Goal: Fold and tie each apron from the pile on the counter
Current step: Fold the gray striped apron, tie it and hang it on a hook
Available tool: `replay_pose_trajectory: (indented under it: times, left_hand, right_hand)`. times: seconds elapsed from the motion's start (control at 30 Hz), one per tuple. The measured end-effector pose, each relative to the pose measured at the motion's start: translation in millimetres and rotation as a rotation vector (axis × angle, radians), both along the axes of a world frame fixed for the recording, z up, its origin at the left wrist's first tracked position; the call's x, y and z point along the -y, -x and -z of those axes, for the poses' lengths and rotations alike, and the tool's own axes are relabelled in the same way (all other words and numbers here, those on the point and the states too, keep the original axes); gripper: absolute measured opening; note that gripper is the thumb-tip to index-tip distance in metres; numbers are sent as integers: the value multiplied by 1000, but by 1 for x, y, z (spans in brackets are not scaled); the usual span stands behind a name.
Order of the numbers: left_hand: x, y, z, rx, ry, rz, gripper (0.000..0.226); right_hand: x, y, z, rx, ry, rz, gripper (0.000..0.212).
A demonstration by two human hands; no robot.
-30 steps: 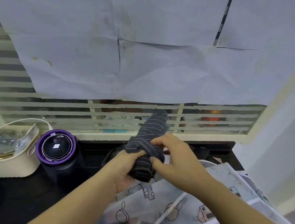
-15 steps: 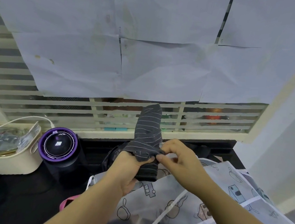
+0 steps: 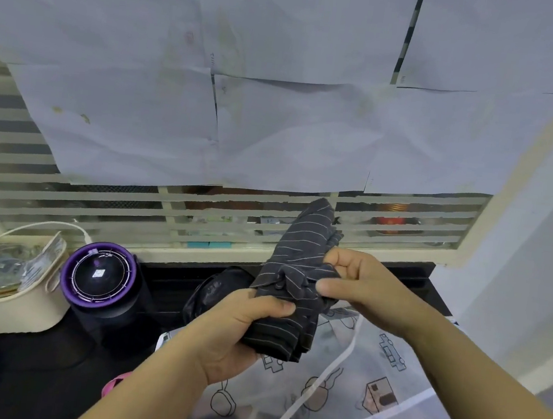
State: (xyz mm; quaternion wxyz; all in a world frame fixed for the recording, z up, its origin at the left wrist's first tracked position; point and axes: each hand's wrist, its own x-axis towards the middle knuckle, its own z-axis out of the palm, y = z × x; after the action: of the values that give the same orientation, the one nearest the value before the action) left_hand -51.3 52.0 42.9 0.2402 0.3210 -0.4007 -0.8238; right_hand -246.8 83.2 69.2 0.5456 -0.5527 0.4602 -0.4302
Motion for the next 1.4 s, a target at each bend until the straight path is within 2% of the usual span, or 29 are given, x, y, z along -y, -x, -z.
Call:
replay_pose_trajectory:
  times: [0.07,0.17,0.27,0.4,0.5,0.63,0.7,0.8,0.83,0.9,1.0,1.03,1.1,1.17,1.27,1.4]
  left_hand:
    - [0,-2,-2,-5,-9,-2,44]
    - [-3,5,-10,69,51,-52,23]
    - [-3,16,-10,279,241,-139,17]
    - [-5,25,-4,518,534,-109,11]
    - [-10,32,-3,635,751,-96,4]
    - [-15,36,-7,774,916,-116,17]
    - [-18,34,-10,773,967,-139,24]
    - [-17,22,-15,697,1008,-127,39]
    - [-14,17,-15,664,1003,-128,45]
    - [-7,10,-14,620,998,-165,51]
    - [2,8,-12,618,1000,-225,59]
    - [3,9,-12,633,1005,-225,63]
    - [5,11,-11,697,1051,-193,76]
    - [7,11,-8,746,1127,-137,85]
    - [11,13,-3,755,1149,-102,78]
    - [22,12,-7,747,916,-85,70]
  right_hand:
    - [-2,1,-10,-158,12,13,15]
    - [-1,-7,-15,-280,114,199,12]
    - [2,-18,-14,-382,174,318,13]
    - [2,-22,-26,-564,131,204,22]
    - [5,-21,-28,-745,159,245,38]
    - [5,-23,-26,-958,189,333,41]
    - [5,-19,-26,-909,210,417,35]
    - [7,-2,-25,-625,224,618,32]
    - [5,2,-25,-572,237,625,34]
    - [1,6,-24,-526,224,504,29]
    - [-3,1,-26,-482,170,236,7]
    - [-3,1,-27,-490,180,198,7]
    - [-2,-2,-32,-515,234,200,20]
    - [-3,-5,-38,-525,314,228,18]
    - [-4,-5,-41,-544,405,233,20]
    - [-6,-12,-48,-371,391,233,26]
